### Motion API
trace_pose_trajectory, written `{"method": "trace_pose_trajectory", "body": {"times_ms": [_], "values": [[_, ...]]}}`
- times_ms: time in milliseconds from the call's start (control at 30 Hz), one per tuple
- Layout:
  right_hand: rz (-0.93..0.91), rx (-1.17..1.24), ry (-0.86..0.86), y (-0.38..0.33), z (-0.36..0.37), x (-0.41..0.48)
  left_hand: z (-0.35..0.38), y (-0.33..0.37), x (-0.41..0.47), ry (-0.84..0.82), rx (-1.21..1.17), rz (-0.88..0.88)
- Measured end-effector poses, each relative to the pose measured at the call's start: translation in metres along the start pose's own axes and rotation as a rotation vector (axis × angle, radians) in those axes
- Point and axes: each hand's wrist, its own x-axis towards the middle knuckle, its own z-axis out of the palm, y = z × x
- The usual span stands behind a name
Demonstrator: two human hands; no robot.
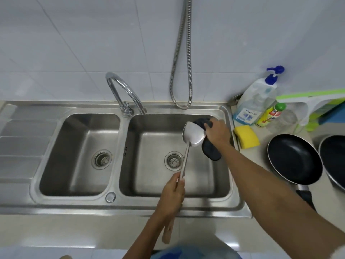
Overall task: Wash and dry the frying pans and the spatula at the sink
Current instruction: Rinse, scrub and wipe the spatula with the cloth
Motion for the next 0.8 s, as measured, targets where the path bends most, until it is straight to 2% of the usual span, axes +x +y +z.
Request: {"method": "trace_pose_trajectory", "body": {"times_ms": [67, 133, 200, 267, 367, 433, 500, 567, 733, 800], "values": [[0.238, 0.212, 0.048, 0.018, -0.016, 0.016, -0.006, 0.002, 0.001, 0.039, 0.113, 0.117], [0.345, 0.495, 0.092, 0.027, -0.026, 0.028, -0.015, 0.000, 0.017, 0.149, 0.292, 0.176], [0.373, 0.738, 0.132, 0.018, -0.039, 0.032, -0.025, -0.002, 0.036, 0.238, 0.456, 0.187], [0.320, 0.830, 0.127, 0.006, -0.052, 0.030, -0.034, -0.005, 0.048, 0.259, 0.609, 0.224], [0.053, 0.680, 0.092, -0.020, -0.069, 0.012, -0.045, -0.009, 0.061, 0.285, 0.899, 0.296], [-0.188, 0.397, 0.037, -0.032, -0.064, -0.007, -0.048, -0.006, 0.066, 0.312, 1.098, 0.388], [-0.322, 0.083, 0.035, -0.040, -0.047, -0.027, -0.051, -0.008, 0.069, 0.304, 1.220, 0.527], [-0.234, -0.020, 0.080, -0.040, -0.032, -0.033, -0.057, -0.012, 0.068, 0.281, 1.282, 0.602], [-0.004, 0.114, -0.072, -0.019, -0.014, -0.018, -0.076, -0.021, 0.049, 0.378, 1.403, 0.644], [0.069, 0.114, -0.081, -0.004, -0.010, -0.015, -0.076, -0.020, 0.041, 0.421, 1.402, 0.644]]}}
